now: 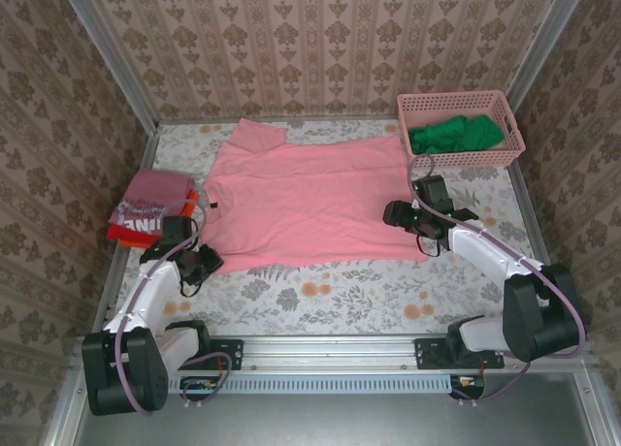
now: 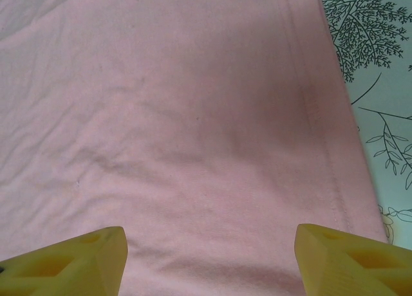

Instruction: Fold and stack the t-shirts

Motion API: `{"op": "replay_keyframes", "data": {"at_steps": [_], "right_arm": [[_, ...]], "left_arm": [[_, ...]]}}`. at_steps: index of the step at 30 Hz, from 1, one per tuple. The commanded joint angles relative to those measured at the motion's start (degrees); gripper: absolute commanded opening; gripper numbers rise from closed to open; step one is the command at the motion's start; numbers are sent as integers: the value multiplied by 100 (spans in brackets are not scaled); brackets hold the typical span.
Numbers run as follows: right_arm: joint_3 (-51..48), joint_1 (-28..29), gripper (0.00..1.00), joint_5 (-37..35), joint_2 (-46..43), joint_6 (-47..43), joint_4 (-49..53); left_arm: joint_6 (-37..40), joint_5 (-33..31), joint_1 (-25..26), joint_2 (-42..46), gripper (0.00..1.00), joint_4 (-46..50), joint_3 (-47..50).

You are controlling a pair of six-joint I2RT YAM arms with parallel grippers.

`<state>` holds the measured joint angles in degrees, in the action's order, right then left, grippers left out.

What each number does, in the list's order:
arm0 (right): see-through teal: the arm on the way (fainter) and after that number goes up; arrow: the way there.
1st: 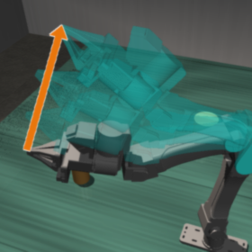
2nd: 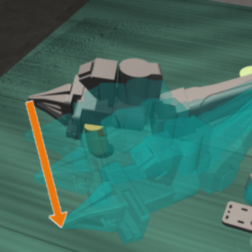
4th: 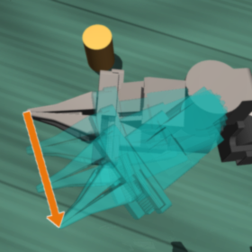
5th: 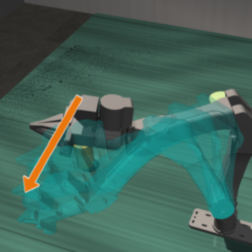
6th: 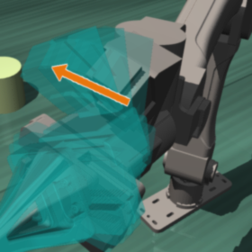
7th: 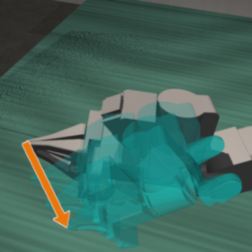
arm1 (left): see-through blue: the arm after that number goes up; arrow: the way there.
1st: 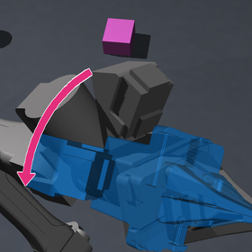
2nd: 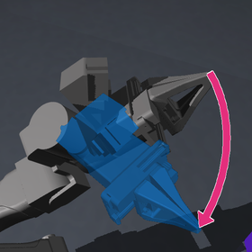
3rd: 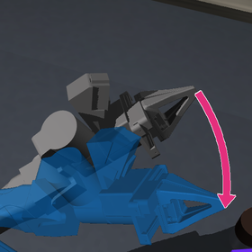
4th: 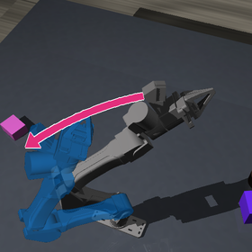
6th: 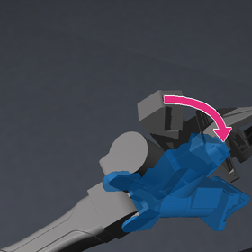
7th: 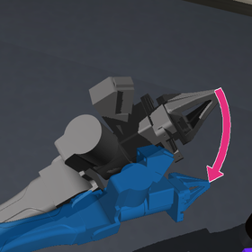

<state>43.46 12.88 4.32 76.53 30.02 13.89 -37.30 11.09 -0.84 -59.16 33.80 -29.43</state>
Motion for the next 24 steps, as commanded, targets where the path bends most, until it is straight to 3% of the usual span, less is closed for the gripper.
{"op": "replay_keyframes", "data": {"at_steps": [1,3,9,13,17,24], "right_arm": [[-62,-23,70,-28,-112,47,79],[-49,-25,70,-36,-143,66,121],[-178,-103,68,-584,-433,393,483],[-640,-549,65,-949,-746,793,841],[-1088,-1035,64,-688,-974,937,862],[-1162,-1069,53,88,-589,1029,596]], "left_arm": [[72,-132,12,18,7,-23,104],[43,-91,14,9,0,1,78],[12,-20,6,170,0,129,69],[-23,25,14,288,0,177,43],[-23,48,11,317,0,178,-42],[-35,214,25,317,0,262,-358]]}}
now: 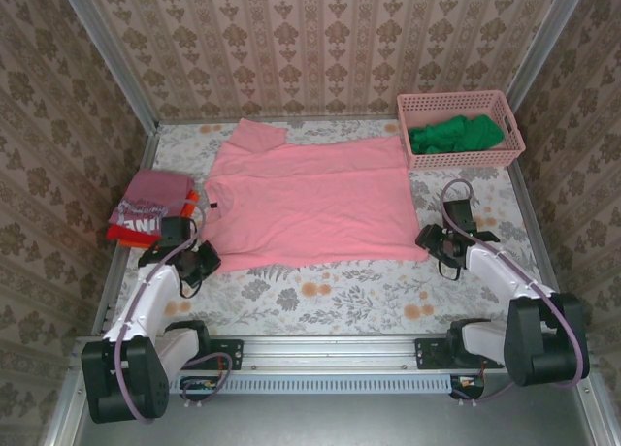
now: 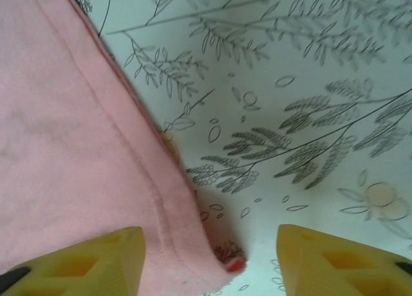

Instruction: Fold and stack the t-shirts

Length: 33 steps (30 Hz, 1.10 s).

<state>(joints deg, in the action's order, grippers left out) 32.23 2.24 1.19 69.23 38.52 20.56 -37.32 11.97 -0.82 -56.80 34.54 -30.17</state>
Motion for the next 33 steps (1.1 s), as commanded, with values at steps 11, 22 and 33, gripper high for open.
{"op": "replay_keyframes", "data": {"at_steps": [11,22,33], "right_arm": [[-295,13,40,606,-187,251,197],[-263,84,31,628,269,280,-100],[-120,86,0,536,255,241,127]], "left_arm": [[-59,110,26,-77,0,-98,-335],[20,69,45,-249,0,-314,-456],[-12,-35,51,-247,0,-365,-321]]}}
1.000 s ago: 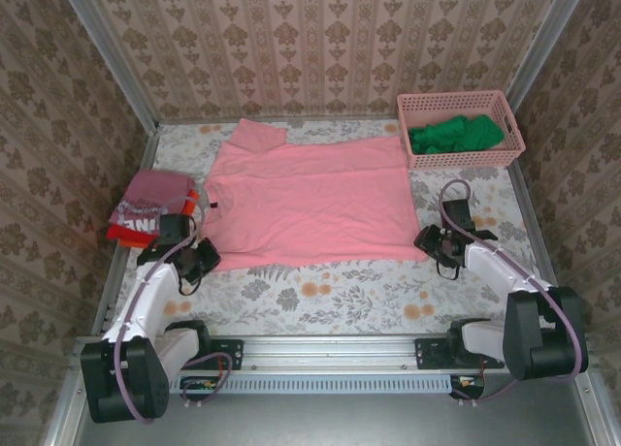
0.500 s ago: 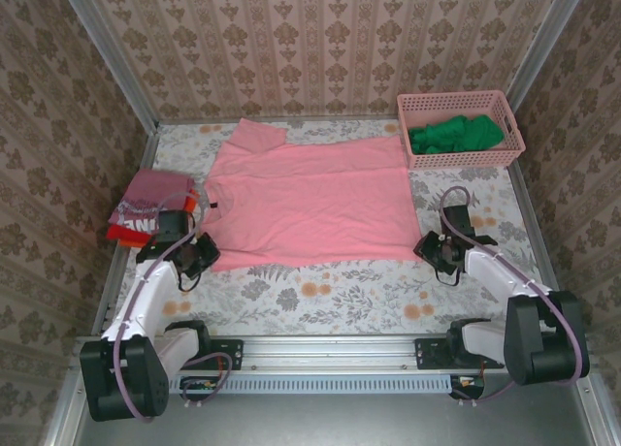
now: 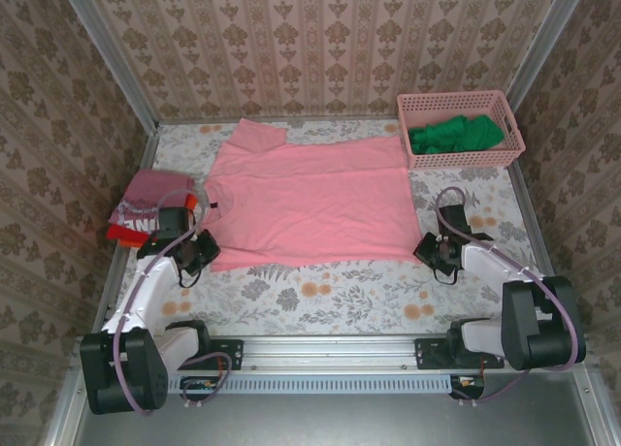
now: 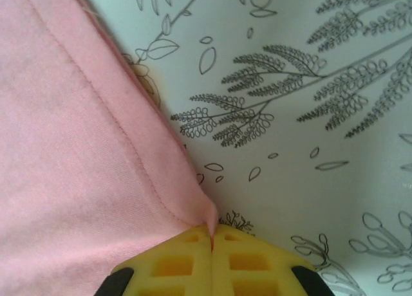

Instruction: Fold and stack the t-shirts

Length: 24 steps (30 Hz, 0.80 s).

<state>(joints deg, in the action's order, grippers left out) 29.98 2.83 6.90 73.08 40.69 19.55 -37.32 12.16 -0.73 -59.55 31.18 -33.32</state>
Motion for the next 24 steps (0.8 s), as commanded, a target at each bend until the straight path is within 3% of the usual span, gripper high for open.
{"op": "replay_keyframes", "data": {"at_steps": [1,7,15,19,24], "right_arm": [[97,25,0,-76,-278,53,284],[122,31,0,-355,-1318,300,873],[340,36,0,-775,-2612,519,2105],[639,37,0,-803,-2661,353,2127],[1136,33,0,-716,-2000,65,1744]], "left_arm": [[-28,-64,48,66,0,-2,-14],[101,-497,29,562,0,401,-165],[234,-496,14,827,0,1049,-505],[265,-463,3,926,0,1063,-632],[466,-424,3,518,0,872,-1074]]}}
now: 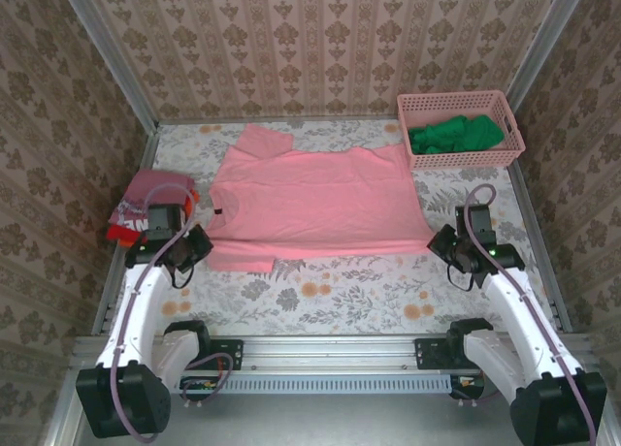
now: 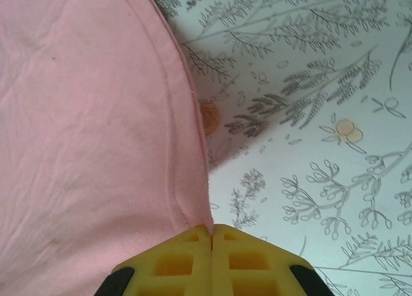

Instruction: Fold and stack the t-shirts

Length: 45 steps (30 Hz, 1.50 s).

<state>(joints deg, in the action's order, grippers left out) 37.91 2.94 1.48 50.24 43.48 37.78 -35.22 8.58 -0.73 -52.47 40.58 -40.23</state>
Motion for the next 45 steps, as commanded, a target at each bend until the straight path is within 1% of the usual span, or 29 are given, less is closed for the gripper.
{"op": "replay_keyframes", "data": {"at_steps": [1,8,13,23,33,38,45], "right_arm": [[413,22,0,-201,405,-279,-146],[721,22,0,-350,1212,-668,-660],[947,22,0,-368,1667,-853,-974],[1539,16,0,-525,2416,-1234,-1159],[1851,9,0,-604,2917,-1340,-1330],[1991,14,0,-587,3248,-1369,-1368],[2110,19,0,-609,3470,-1413,-1431]], "left_arm": [[297,-54,3,-302,0,-136,-448],[490,28,-6,-1139,0,-590,-835],[542,-62,-15,-1459,0,-806,-1114],[909,-93,-39,-2118,0,-981,-1588],[1375,-106,-40,-2777,0,-1229,-2022],[1451,71,-1,-3079,0,-1253,-2310],[1581,10,38,-3417,0,-1232,-2533]]}}
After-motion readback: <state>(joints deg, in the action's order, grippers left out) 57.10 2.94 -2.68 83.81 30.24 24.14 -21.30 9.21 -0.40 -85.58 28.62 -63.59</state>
